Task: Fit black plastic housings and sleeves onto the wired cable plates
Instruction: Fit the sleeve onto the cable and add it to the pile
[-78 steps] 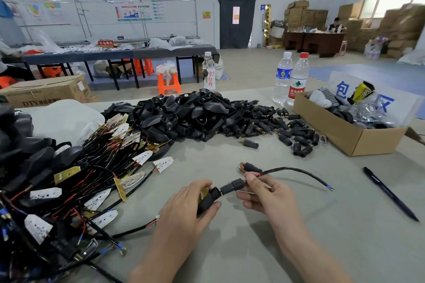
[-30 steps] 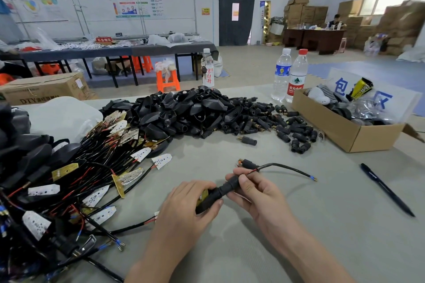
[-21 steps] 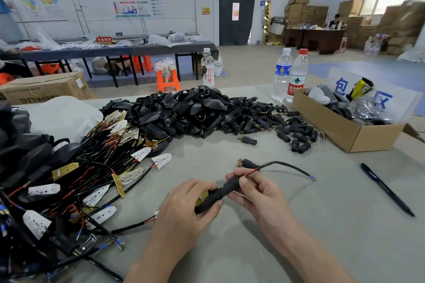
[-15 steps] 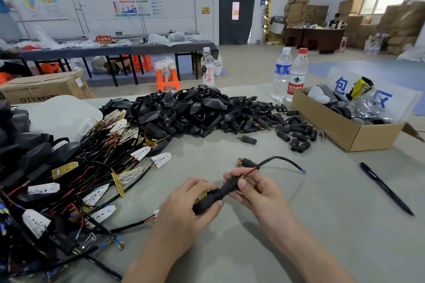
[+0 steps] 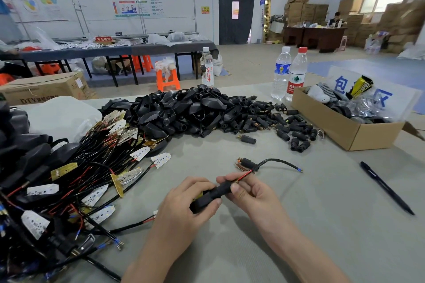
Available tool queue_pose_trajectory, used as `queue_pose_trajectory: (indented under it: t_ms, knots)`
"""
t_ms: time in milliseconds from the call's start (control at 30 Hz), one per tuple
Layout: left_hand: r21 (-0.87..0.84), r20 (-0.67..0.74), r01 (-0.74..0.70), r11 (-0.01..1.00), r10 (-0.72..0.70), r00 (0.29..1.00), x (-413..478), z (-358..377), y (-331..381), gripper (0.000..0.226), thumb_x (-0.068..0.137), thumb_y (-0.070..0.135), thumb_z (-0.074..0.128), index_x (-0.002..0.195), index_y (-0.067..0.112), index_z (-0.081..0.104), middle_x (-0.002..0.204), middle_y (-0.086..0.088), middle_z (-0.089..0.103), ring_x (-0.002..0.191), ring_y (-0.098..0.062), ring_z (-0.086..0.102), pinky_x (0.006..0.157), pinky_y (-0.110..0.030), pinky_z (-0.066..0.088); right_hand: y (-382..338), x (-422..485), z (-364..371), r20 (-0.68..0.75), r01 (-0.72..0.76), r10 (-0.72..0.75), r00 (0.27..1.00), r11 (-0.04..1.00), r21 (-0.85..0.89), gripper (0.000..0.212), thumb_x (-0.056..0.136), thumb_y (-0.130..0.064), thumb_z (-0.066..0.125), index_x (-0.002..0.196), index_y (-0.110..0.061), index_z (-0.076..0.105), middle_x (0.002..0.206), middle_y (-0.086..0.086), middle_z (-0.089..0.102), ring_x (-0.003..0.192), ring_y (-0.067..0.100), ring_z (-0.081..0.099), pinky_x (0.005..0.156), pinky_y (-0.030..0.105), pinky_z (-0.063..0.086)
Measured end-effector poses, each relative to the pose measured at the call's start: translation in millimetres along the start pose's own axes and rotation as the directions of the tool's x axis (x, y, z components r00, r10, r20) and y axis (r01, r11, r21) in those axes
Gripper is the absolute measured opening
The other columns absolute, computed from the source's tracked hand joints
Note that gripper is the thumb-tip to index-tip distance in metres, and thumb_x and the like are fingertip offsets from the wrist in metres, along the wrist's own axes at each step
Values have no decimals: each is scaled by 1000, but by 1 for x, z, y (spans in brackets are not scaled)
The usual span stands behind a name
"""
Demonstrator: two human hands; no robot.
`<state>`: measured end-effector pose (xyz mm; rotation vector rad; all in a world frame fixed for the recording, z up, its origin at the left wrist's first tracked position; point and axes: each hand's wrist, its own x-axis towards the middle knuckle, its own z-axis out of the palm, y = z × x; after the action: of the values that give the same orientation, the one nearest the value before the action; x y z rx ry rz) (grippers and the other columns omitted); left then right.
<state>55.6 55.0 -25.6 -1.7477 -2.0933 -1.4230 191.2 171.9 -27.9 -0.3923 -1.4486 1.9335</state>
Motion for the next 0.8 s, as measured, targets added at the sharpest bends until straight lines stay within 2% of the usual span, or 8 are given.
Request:
queue_pose_trajectory:
  t_ms: [133,267,367,467,533,600,700,800]
  knots:
    - [-3,9,6,1000,-6,1000,-1,0,-1,21,81,43,69,98,30,71,105,19,60,89,-5,64,76,-32,52,5,0,2,29,-41,41,999,999,18,16,91,-6,57,106,-4,60,112,11,74,107,21,69,95,30,54]
    - [45,-3,26,999,-26,1000,-2,1,-2,23,81,47,67,100,35,70,106,19,59,88,-6,64,72,-36,54,4,1,0,34,-78,78,996,997,17,25,83,-17,63,105,-6,63,112,11,74,109,23,68,98,34,53]
    - [131,-26,13,991,-10,1000,0,2,1,25,82,49,64,104,38,66,106,19,58,85,-11,64,71,-39,54,0,2,-2,-53,-99,100,994,995,14,25,83,-25,67,102,-10,73,104,9,75,99,22,72,89,28,56]
    - [171,-6,16,985,-15,1000,0,3,2,35,83,55,60,110,33,66,109,19,57,92,-7,62,78,-37,54,-1,4,-4,-150,-86,92,984,995,46,14,94,-12,61,101,-6,72,94,9,74,93,20,73,77,24,58]
    - [133,-15,87,987,-85,996,-1,2,-1,39,86,59,53,115,35,62,111,22,56,101,-5,59,86,-36,51,-4,4,-5,-186,-82,93,978,995,62,15,96,-5,57,101,-4,71,88,2,75,90,16,73,74,23,58]
    - [94,-44,147,985,-144,989,-2,2,-6,29,92,55,50,113,37,59,107,24,57,103,-3,58,88,-37,50,-6,5,-6,-220,-85,98,971,994,67,15,96,-1,56,102,-2,70,85,-3,76,89,15,73,73,23,58]
    - [135,-43,194,972,-190,981,-3,3,-12,6,97,38,56,102,37,60,98,23,60,97,-3,57,85,-38,49,-6,6,-6,-241,-93,111,964,992,83,15,95,0,56,101,-1,70,84,-4,76,88,14,73,73,23,58]
    - [151,-46,247,957,-243,969,-4,2,-14,3,94,36,60,92,37,58,93,22,61,93,-3,56,82,-34,48,-5,7,-5,-256,-97,122,959,990,105,15,95,0,57,99,-2,72,86,-3,76,90,14,73,74,23,59]
